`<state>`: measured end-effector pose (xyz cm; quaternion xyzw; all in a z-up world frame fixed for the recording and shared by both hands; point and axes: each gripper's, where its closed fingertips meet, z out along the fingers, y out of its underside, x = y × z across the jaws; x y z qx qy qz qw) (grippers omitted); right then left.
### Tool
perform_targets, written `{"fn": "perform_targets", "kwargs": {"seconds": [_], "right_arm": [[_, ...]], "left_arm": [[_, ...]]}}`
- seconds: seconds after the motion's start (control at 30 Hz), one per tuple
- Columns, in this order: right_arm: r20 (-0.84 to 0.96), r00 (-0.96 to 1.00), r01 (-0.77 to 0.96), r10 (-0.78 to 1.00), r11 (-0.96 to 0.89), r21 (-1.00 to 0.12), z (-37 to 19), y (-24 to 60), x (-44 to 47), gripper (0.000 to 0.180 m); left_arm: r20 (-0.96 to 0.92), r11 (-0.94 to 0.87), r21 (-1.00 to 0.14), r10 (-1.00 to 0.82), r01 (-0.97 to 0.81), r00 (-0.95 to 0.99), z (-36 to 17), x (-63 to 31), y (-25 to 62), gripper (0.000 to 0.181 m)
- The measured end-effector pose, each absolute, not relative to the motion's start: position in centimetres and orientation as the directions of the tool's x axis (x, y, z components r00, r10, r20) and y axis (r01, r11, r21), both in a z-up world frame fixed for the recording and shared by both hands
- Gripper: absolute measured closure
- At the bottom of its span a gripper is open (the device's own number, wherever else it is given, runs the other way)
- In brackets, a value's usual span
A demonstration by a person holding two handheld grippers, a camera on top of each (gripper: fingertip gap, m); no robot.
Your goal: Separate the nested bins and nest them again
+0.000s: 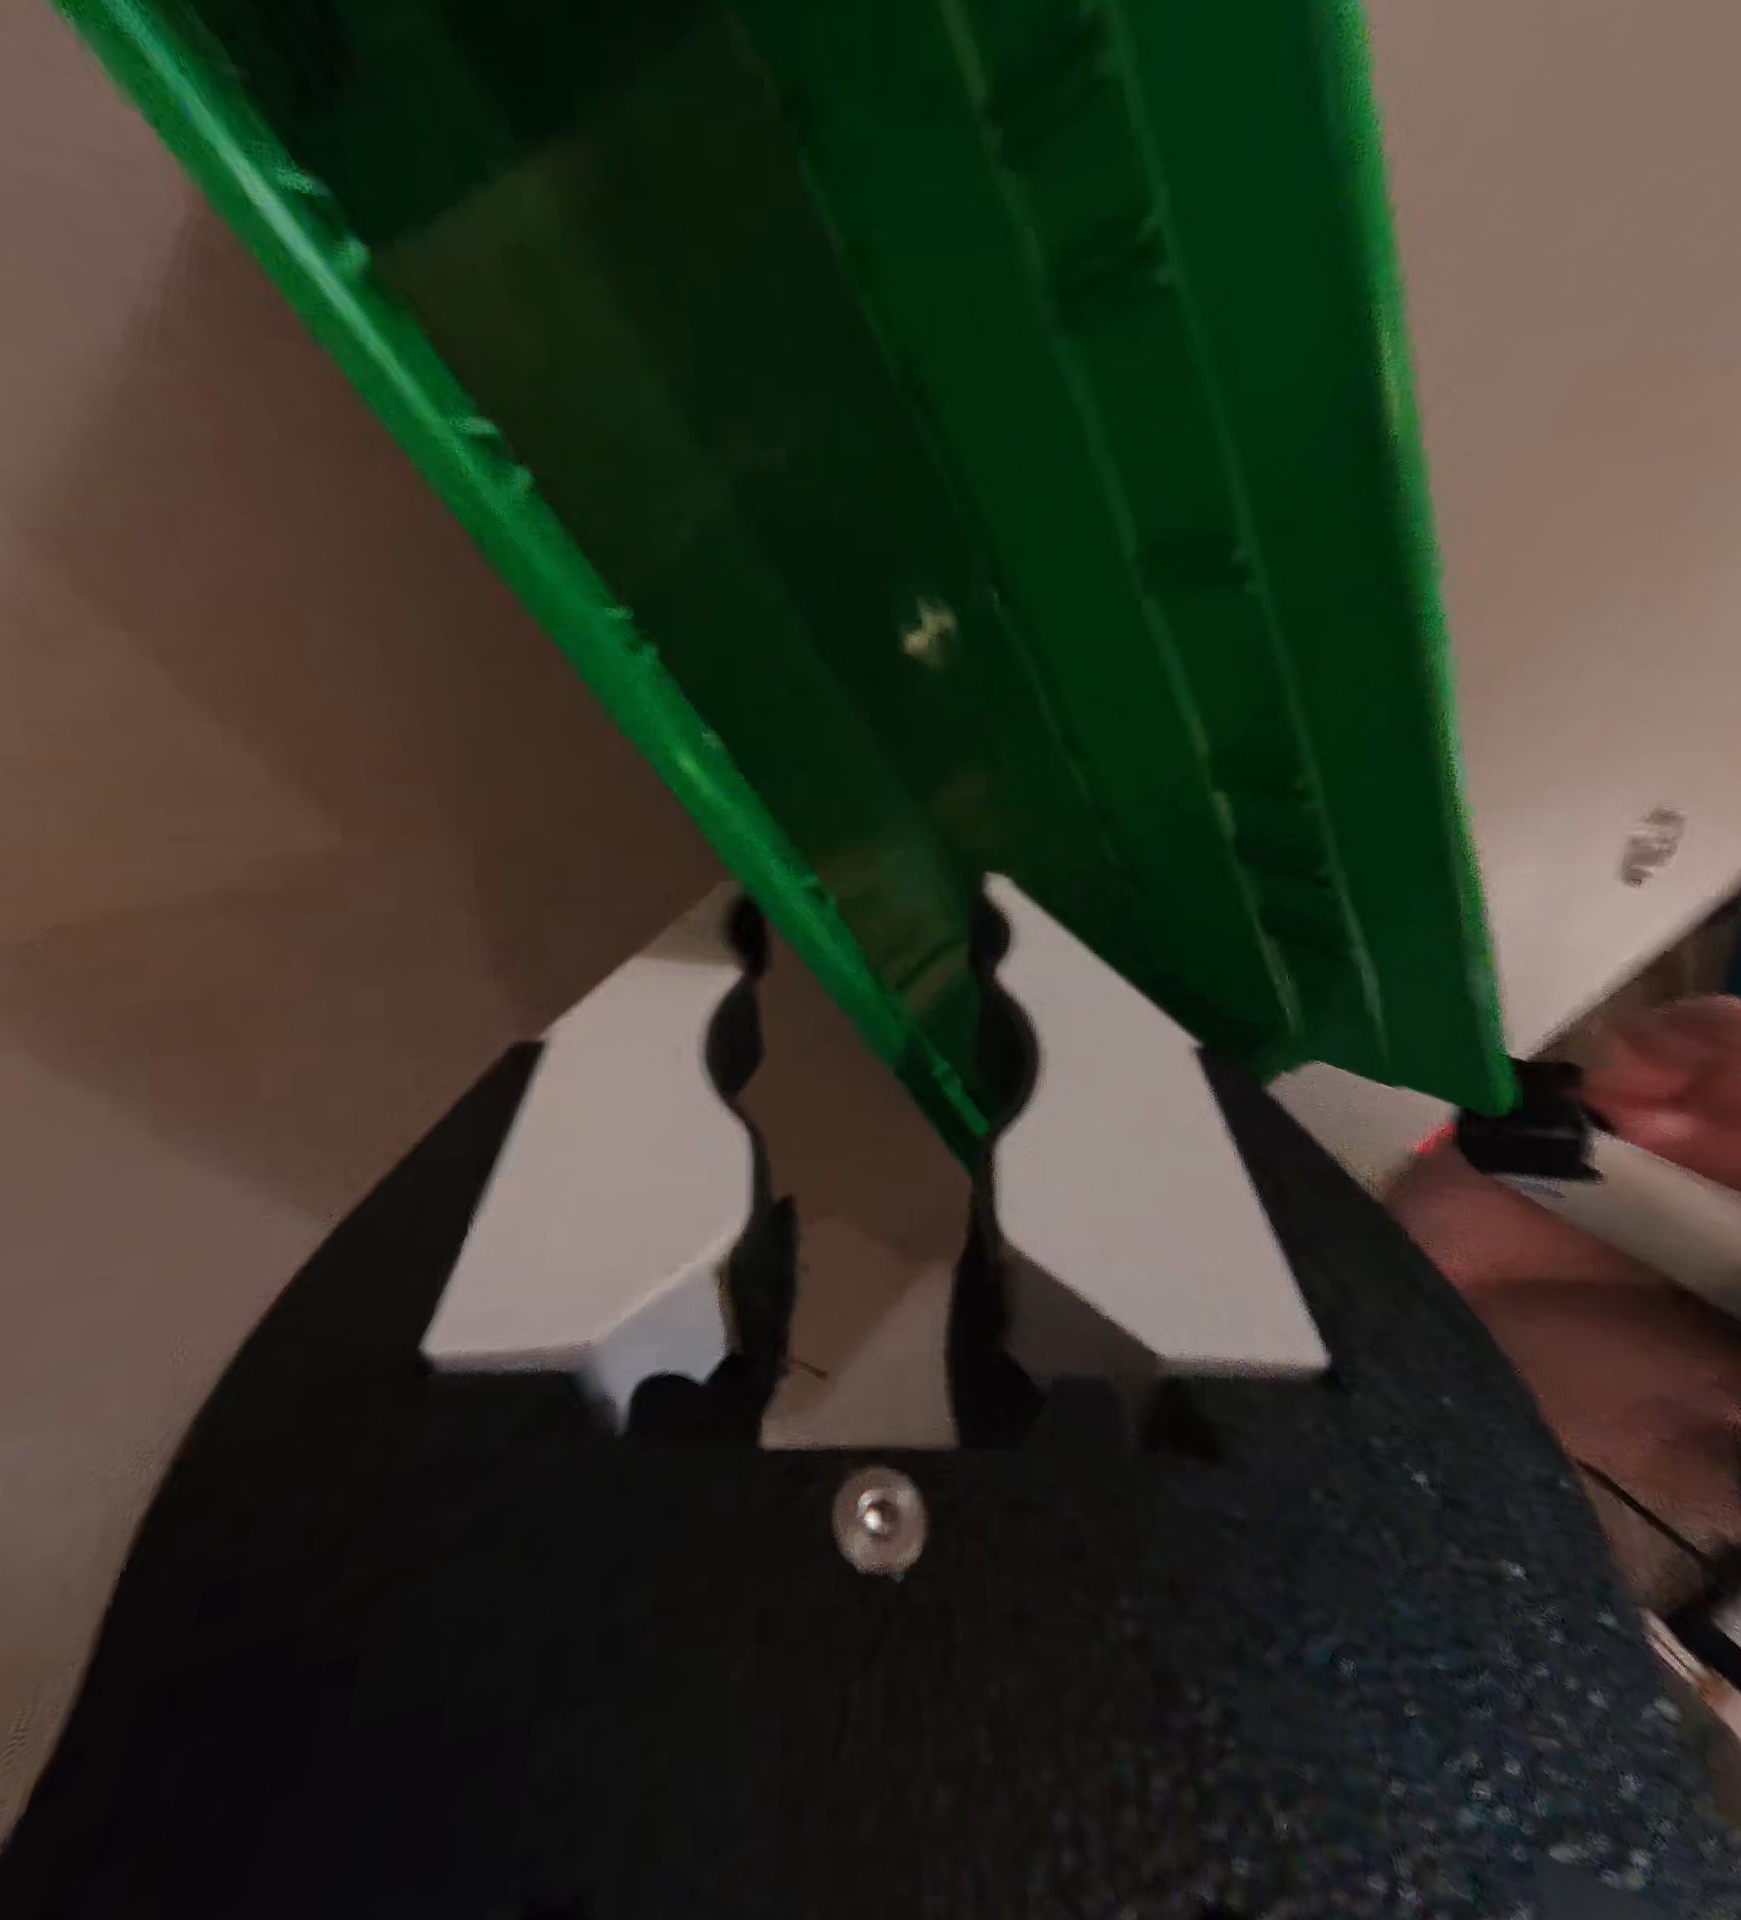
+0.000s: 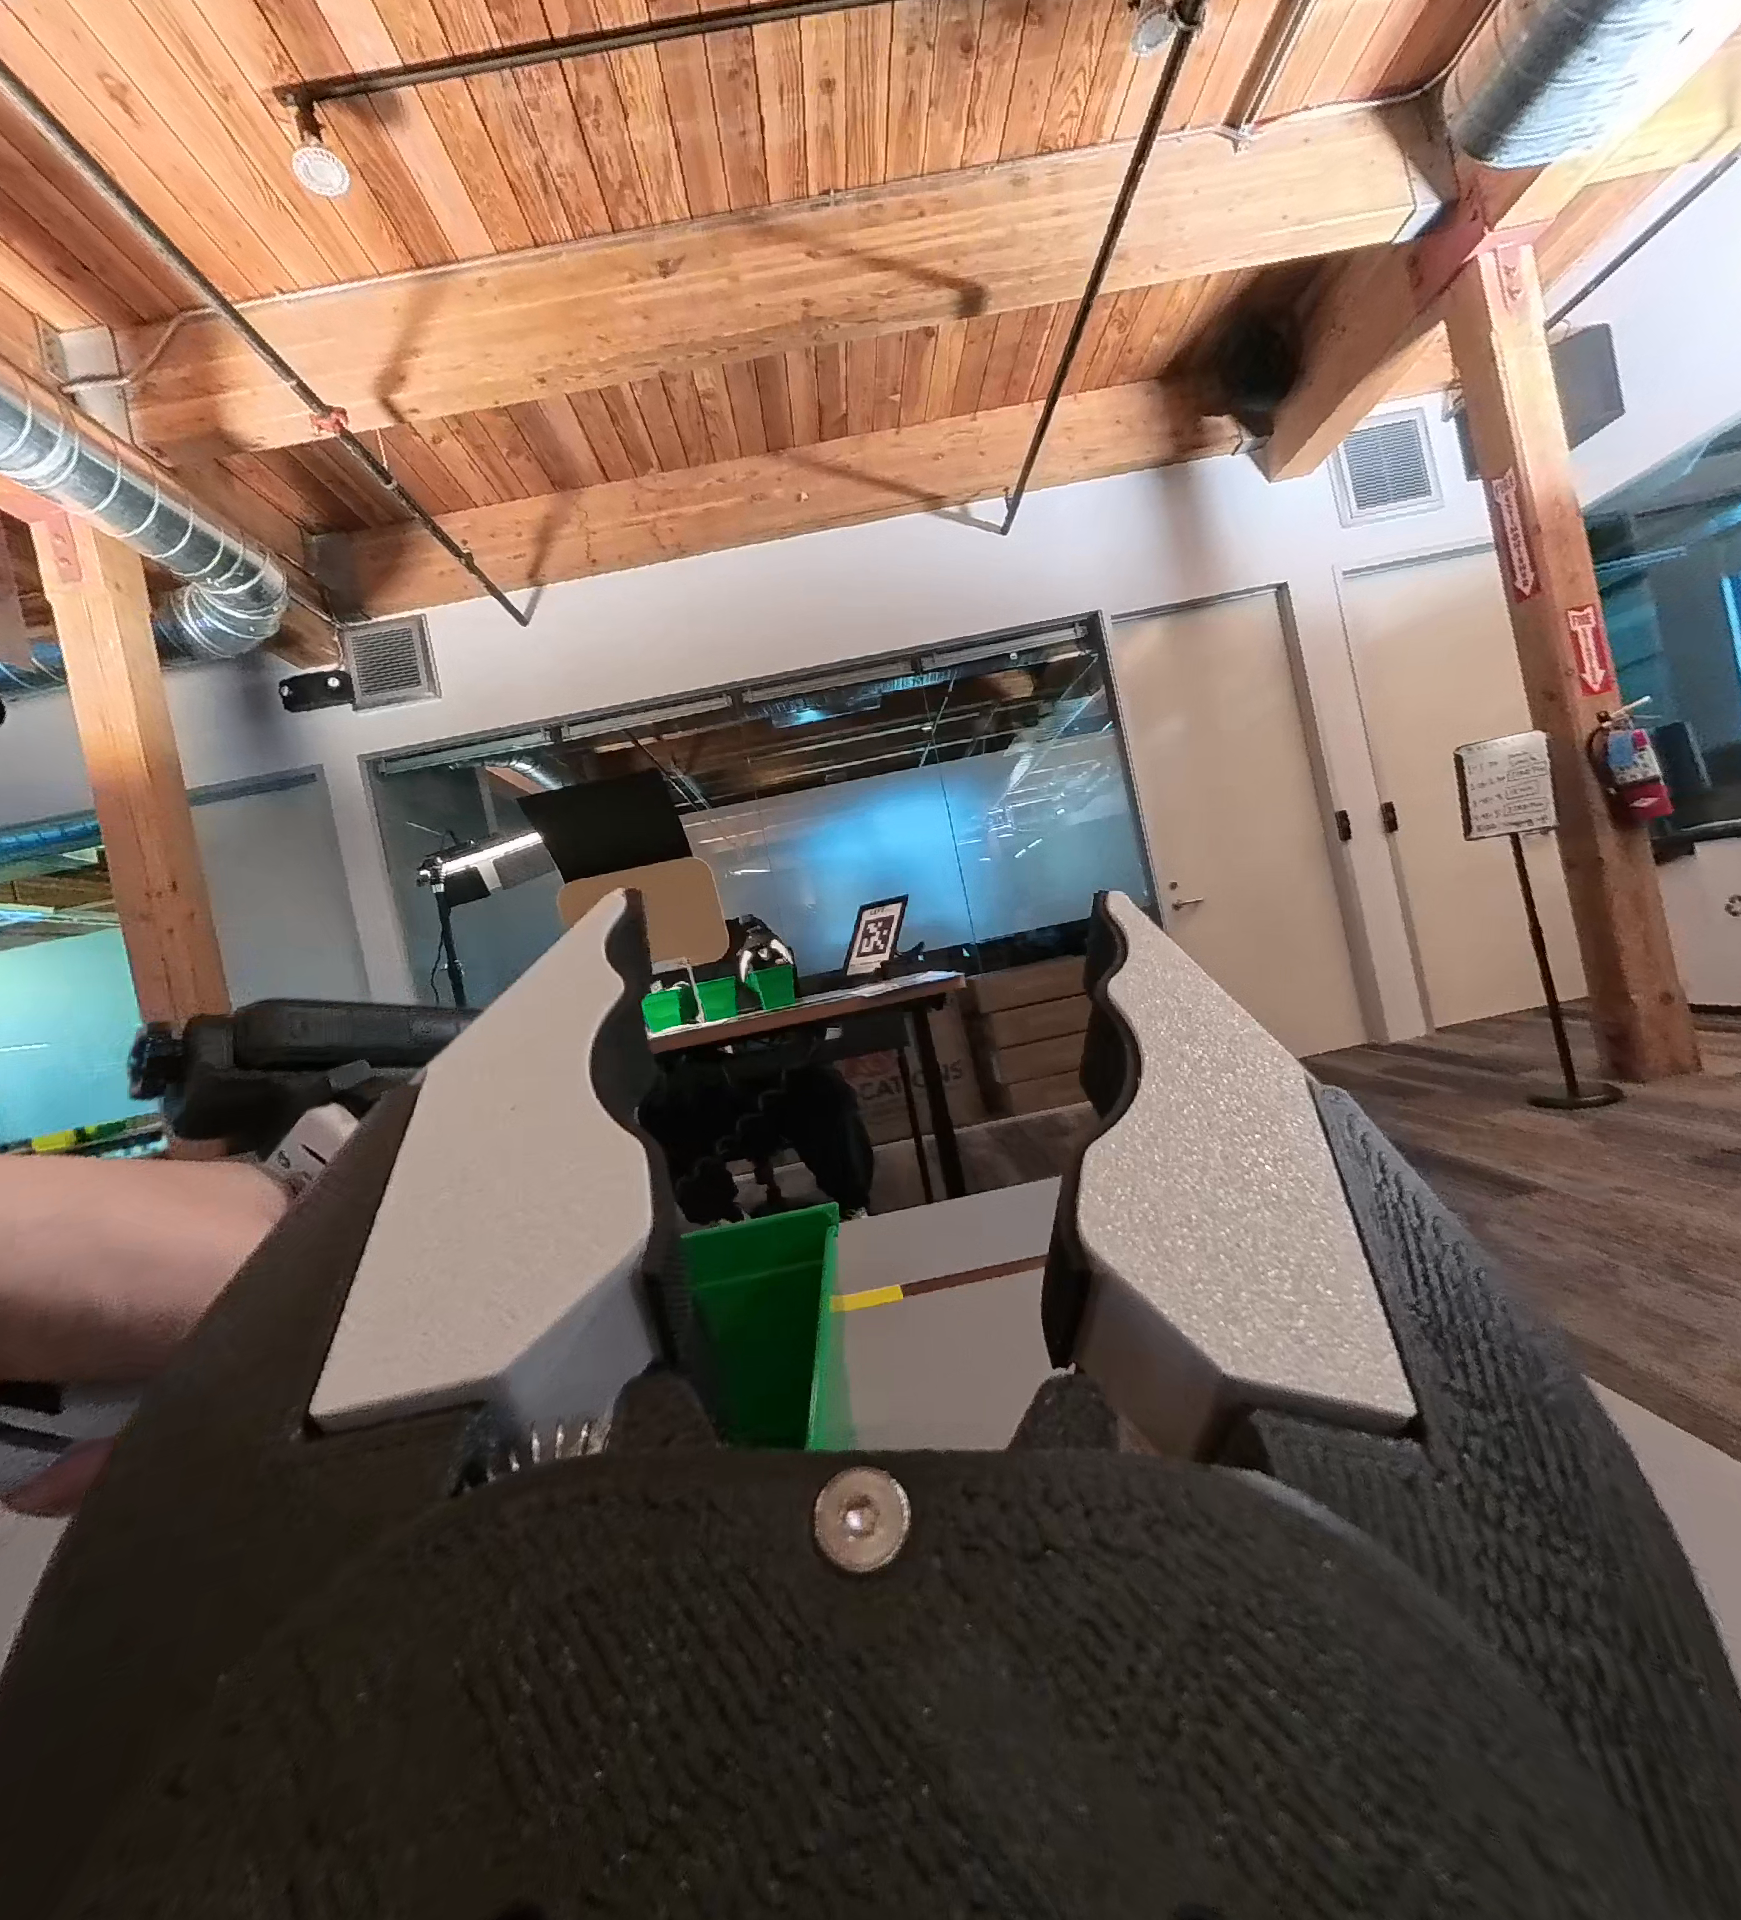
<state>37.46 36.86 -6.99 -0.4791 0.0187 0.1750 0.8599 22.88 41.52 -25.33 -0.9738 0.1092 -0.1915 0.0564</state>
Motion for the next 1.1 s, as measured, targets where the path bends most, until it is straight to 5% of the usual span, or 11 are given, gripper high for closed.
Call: {"fn": "perform_targets", "kwargs": {"seconds": [0.2, 0.43, 0.73, 1.1], "right_arm": [[-0.224, 0.928, -0.347, 0.298, 0.469, -0.812, -7.1, 36.9, 37.6, 0.096], [-0.229, 0.923, -0.356, 0.310, 0.456, -0.815, -7.3, 37.1, 37.2, 0.096], [-0.239, 0.924, -0.358, 0.300, 0.453, -0.817, -7.4, 37.2, 37.3, 0.100], [-0.223, 0.931, -0.339, 0.291, 0.453, -0.825, -7.5, 37.3, 37.0, 0.099]], "left_arm": [[0.295, -0.953, -0.234, -0.260, -0.194, 0.920, -24.0, 19.3, 42.6, 0.179], [0.251, -0.971, -0.199, -0.185, -0.136, 0.950, -17.5, 9.2, 39.6, 0.180], [0.077, -0.925, -0.253, 0.272, 0.283, 0.959, -5.4, -14.5, 30.4, 0.181], [0.171, -0.786, -0.275, 0.528, 0.555, 0.832, -5.5, -26.0, 21.8, 0.181]]}}
